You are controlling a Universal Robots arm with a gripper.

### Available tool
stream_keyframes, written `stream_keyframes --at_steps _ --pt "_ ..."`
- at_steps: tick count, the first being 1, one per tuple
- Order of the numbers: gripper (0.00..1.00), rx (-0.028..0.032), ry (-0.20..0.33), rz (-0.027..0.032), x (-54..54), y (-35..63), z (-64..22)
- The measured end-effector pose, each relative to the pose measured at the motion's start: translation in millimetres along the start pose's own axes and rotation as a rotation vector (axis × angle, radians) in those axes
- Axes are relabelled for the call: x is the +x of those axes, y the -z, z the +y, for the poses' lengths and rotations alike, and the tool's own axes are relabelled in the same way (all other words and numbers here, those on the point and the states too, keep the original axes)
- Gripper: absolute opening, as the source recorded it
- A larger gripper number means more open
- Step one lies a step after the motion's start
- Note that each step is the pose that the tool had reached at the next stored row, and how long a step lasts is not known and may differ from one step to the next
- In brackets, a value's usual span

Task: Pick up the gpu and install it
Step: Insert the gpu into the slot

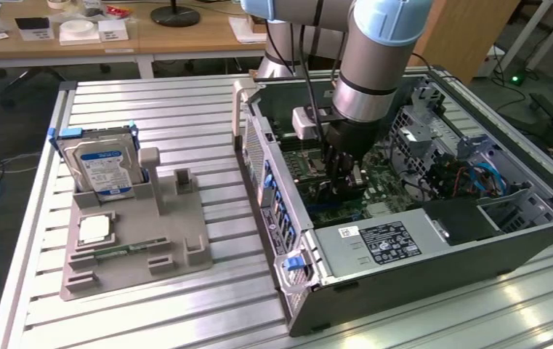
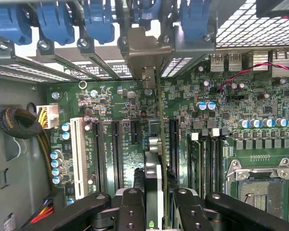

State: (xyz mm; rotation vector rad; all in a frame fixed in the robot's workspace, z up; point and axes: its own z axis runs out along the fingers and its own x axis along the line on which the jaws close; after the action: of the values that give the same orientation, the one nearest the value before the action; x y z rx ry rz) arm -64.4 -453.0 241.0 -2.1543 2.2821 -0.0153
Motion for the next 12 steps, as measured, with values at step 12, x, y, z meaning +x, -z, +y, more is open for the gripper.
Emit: stream_keyframes --at_steps 12 --pt "0.27 0.0000 0.000 0.0001 1.7 -0.4 0.2"
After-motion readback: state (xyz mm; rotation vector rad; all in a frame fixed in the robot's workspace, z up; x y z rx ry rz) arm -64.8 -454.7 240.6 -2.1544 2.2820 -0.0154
